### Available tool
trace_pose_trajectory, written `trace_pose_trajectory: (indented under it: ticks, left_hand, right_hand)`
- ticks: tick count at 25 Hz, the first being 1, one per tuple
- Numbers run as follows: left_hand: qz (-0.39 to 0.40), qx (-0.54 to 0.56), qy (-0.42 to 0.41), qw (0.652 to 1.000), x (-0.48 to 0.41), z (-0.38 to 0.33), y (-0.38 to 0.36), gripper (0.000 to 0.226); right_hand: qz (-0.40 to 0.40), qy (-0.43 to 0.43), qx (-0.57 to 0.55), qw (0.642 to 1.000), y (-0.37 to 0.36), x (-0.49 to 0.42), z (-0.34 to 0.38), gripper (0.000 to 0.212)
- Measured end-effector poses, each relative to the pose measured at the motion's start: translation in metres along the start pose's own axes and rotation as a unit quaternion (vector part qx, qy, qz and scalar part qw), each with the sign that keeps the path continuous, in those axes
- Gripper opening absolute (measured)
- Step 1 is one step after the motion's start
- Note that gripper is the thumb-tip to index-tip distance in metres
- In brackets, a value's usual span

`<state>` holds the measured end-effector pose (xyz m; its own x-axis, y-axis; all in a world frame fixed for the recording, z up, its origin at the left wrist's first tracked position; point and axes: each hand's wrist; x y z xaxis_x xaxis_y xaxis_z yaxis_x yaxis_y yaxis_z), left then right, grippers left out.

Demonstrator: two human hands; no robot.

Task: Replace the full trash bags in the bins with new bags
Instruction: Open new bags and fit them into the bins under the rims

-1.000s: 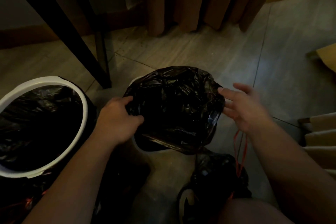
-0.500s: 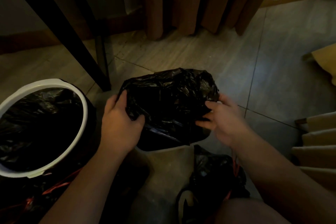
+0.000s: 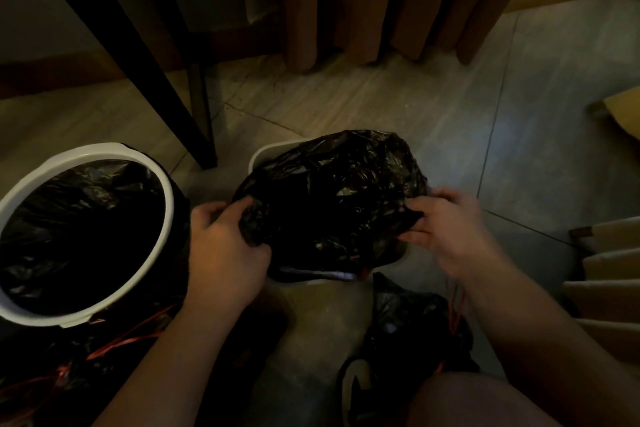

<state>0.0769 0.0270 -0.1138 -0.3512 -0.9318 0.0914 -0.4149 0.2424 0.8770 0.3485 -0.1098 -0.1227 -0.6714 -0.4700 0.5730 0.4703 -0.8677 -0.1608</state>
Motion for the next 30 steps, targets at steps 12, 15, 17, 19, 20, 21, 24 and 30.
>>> trace_pose_trajectory:
  ticks: [12,15,17,19,20,21,24,30]
  left_hand:
    - [0.166,0.167,0.056,0.970,0.048,0.048,-0.027,0.124]
    - [0.145,0.135,0.045,0.979,0.044,0.049,-0.031,0.123]
    - [0.116,0.108,0.045,0.986,0.040,0.048,-0.034,0.118]
    - [0.078,0.079,0.061,0.992,0.032,0.048,-0.038,0.107]
    - [0.064,0.066,0.066,0.994,0.027,0.050,-0.039,0.099]
    - [0.058,0.068,0.069,0.994,0.021,0.052,-0.039,0.090]
    - [0.095,0.247,0.187,0.946,0.000,0.058,-0.033,0.059]
    - [0.039,0.262,0.189,0.946,-0.029,0.025,-0.014,0.027]
  right_hand:
    - [-0.027,-0.024,0.113,0.993,0.036,0.004,-0.051,0.008]
    - [-0.042,-0.029,0.156,0.986,0.038,0.000,-0.062,0.016]
    - [-0.038,-0.055,0.117,0.991,0.036,-0.004,-0.064,0.016]
    - [-0.039,-0.096,0.040,0.994,0.030,-0.010,-0.061,0.011]
    - [-0.043,-0.109,0.010,0.993,0.025,-0.013,-0.058,0.007]
    - [-0.050,-0.113,0.000,0.992,0.022,-0.016,-0.054,0.005]
    - [-0.079,-0.079,0.030,0.993,0.017,-0.024,-0.037,0.018]
    - [-0.042,0.260,0.328,0.907,-0.001,-0.035,0.004,0.027]
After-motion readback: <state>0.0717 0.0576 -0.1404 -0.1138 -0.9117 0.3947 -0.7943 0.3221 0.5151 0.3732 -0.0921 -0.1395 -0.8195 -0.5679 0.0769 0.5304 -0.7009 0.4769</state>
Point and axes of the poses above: each hand's wrist, its own x-axis away from the middle knuckle, its own y-axis out of the back of the hand, z = x × y, and after that the axes turned 8 degrees about -x, right-handed
